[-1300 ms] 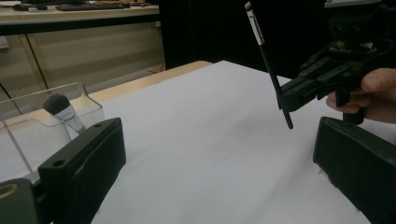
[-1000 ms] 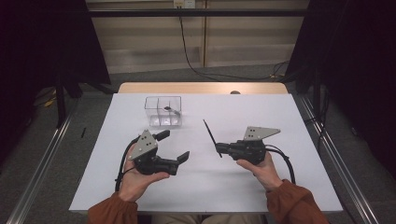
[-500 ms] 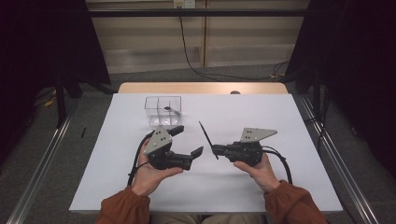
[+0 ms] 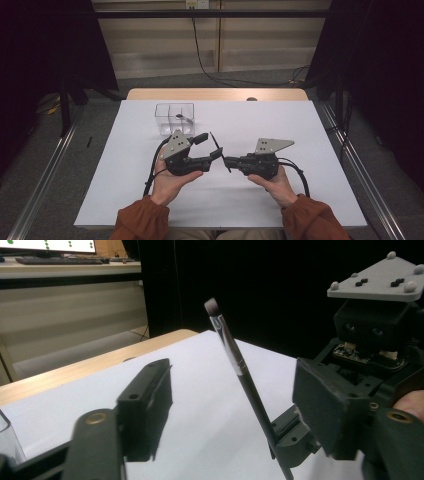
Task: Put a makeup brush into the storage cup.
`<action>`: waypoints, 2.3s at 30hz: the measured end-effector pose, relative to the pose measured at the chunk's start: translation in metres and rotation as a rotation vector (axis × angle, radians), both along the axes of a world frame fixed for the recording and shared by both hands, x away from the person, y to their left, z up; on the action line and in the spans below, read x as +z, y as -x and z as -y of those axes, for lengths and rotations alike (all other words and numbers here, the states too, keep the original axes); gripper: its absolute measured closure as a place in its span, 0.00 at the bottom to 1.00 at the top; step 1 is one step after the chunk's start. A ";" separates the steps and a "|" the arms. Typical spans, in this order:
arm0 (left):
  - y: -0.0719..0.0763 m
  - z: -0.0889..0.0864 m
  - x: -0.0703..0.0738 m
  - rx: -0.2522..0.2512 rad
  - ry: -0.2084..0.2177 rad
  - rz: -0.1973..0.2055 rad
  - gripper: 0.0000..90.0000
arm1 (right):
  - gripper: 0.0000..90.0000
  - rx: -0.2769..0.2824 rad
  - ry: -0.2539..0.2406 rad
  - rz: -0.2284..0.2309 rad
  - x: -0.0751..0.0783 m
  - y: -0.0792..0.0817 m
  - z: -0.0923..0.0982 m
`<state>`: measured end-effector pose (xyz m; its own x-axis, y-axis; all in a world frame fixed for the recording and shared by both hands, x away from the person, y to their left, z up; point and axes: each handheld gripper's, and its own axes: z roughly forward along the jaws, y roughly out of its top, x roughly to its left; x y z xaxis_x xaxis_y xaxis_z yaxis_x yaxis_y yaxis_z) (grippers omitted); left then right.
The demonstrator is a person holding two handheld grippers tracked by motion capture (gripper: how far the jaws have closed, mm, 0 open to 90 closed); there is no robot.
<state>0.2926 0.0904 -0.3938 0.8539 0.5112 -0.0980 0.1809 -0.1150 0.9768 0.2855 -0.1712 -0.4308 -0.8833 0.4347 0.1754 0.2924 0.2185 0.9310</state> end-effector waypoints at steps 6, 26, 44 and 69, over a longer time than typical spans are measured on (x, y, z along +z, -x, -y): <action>0.000 0.000 -0.001 -0.023 0.011 -0.030 0.61 | 0.96 0.001 -0.002 -0.002 -0.001 0.000 -0.001; 0.002 0.001 0.000 -0.037 0.042 -0.094 0.91 | 0.96 0.022 0.019 -0.003 -0.004 0.002 -0.006; 0.005 0.009 0.004 -0.062 0.035 -0.099 0.96 | 0.95 0.028 0.023 0.007 -0.006 0.002 -0.008; 0.003 0.007 0.004 -0.045 0.030 -0.097 0.95 | 0.50 0.019 -0.002 -0.004 -0.003 0.002 -0.005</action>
